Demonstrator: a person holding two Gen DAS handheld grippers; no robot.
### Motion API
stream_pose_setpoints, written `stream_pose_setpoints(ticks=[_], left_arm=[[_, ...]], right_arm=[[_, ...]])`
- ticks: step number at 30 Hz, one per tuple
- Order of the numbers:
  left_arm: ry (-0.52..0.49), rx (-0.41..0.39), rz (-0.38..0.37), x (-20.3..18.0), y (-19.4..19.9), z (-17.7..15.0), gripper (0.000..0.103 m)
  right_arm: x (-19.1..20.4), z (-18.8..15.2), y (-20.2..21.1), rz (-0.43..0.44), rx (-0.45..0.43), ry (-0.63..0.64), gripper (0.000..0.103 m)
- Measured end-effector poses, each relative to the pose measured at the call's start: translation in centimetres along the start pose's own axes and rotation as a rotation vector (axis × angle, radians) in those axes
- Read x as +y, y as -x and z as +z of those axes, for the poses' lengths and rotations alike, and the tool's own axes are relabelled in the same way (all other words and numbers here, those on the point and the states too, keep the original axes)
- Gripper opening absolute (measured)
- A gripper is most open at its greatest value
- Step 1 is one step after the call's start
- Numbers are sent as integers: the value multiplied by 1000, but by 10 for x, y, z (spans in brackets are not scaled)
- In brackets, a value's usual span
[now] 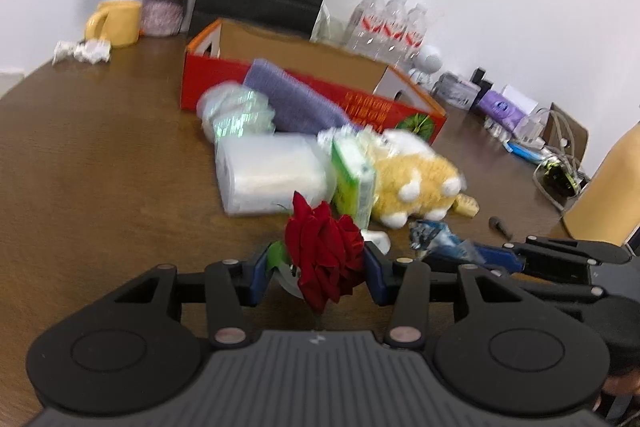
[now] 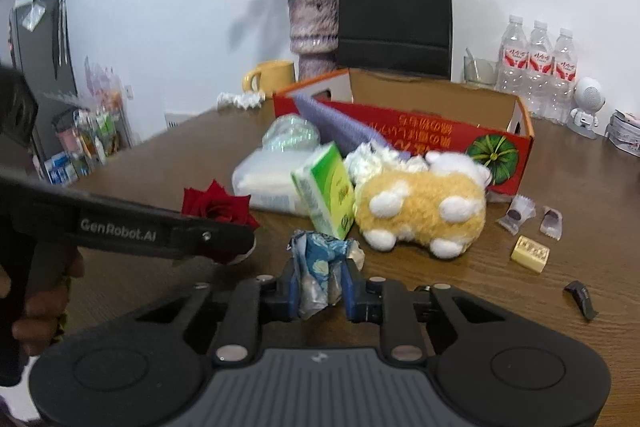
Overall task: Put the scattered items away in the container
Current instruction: 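Carry the snack packet into the box and open the right tool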
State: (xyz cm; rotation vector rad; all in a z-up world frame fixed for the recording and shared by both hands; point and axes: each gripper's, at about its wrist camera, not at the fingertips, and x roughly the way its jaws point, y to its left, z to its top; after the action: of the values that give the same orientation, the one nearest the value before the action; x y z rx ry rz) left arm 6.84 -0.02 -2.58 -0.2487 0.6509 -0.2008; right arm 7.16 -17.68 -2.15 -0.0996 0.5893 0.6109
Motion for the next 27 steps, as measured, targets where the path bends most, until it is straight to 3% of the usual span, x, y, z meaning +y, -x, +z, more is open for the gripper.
stream_pose_setpoints(ticks=[4,11,14,18,22,27], left_arm=[[-26,-48,-42,-1,11,31,48],[-64,-159,-2,-5,-10,132,47],[-61,-138,19,-8,-42,170,41],[-38,-86,63,-2,-95,200,26],[5,-18,76,9,-134,206,25],[-2,10,75,20,-144,196,25]], right_arm=[[-14,26,20,9,-77,-12,20],[-60,106,8,-122,-171,31,20],[-86,141,-26,-169,-138,12,20],[-118,170,-84,-229,-52,-28,20],[-140,174,-132,-239,20,-97,20],[-145,164,-152,-226,53,-103,20]])
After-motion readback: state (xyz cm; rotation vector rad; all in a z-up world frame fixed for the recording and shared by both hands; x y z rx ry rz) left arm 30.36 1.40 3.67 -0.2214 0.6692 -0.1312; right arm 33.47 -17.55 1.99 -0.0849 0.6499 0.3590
